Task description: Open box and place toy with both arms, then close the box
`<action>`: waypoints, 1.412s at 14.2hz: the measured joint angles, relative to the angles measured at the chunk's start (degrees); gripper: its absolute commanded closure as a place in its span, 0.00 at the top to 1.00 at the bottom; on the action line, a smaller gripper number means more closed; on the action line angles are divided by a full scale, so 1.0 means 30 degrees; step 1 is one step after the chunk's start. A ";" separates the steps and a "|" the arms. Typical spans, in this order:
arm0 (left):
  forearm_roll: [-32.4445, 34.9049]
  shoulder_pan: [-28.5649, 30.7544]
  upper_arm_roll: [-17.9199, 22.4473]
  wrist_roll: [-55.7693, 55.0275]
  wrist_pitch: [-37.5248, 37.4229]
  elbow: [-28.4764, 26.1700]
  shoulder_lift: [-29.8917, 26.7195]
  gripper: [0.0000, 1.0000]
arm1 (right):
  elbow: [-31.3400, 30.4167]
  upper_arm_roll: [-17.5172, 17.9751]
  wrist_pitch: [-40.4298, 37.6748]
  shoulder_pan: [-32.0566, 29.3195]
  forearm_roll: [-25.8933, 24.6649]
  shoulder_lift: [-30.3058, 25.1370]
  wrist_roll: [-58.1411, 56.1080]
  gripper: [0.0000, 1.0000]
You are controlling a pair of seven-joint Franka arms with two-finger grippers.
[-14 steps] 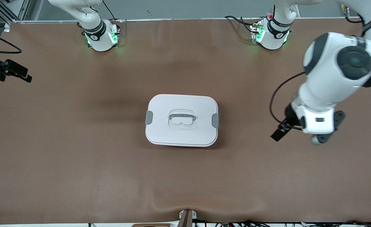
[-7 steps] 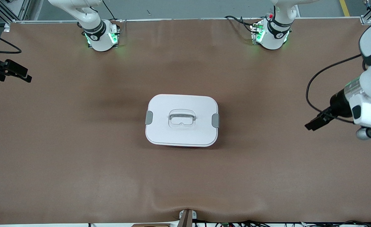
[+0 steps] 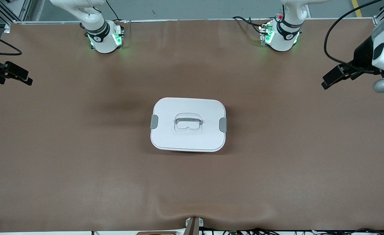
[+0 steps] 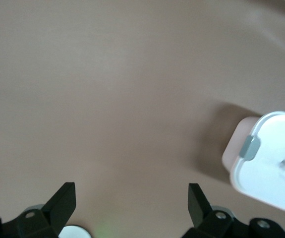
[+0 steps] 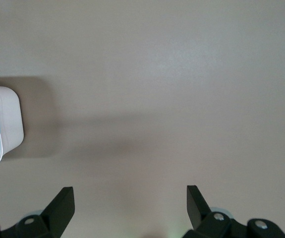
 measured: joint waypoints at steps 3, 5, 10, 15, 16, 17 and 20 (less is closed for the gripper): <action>-0.0001 -0.0586 0.0923 0.1184 -0.0651 -0.0022 -0.0213 1.00 | 0.0001 -0.0001 0.0000 -0.0001 0.0000 0.0000 0.0001 1.00; 0.0003 -0.0846 0.1666 0.2756 -0.1075 -0.0116 -0.0234 1.00 | 0.0001 -0.0003 0.0000 -0.0003 0.0000 0.0000 0.0001 1.00; 0.0003 -0.3017 0.4533 0.4261 -0.1557 -0.0374 -0.0233 1.00 | 0.0001 -0.0004 0.0000 -0.0005 0.0000 0.0000 0.0002 1.00; 0.0003 -0.3758 0.4924 0.4547 -0.2055 -0.0739 -0.0233 1.00 | 0.0001 -0.0001 0.0000 -0.0005 0.0000 0.0000 0.0002 1.00; 0.0003 -0.3763 0.4944 0.5188 -0.2054 -0.0768 -0.0233 1.00 | 0.0002 -0.0002 0.0000 -0.0005 0.0000 0.0000 0.0003 1.00; 0.0003 -0.3763 0.5010 0.5810 -0.2029 -0.0773 -0.0234 1.00 | 0.0002 -0.0001 0.0000 -0.0005 0.0000 0.0000 0.0003 1.00; -0.0056 -0.3766 0.5129 0.6382 -0.1205 -0.0811 -0.0237 1.00 | 0.0002 -0.0001 0.0000 -0.0005 0.0000 0.0000 0.0003 1.00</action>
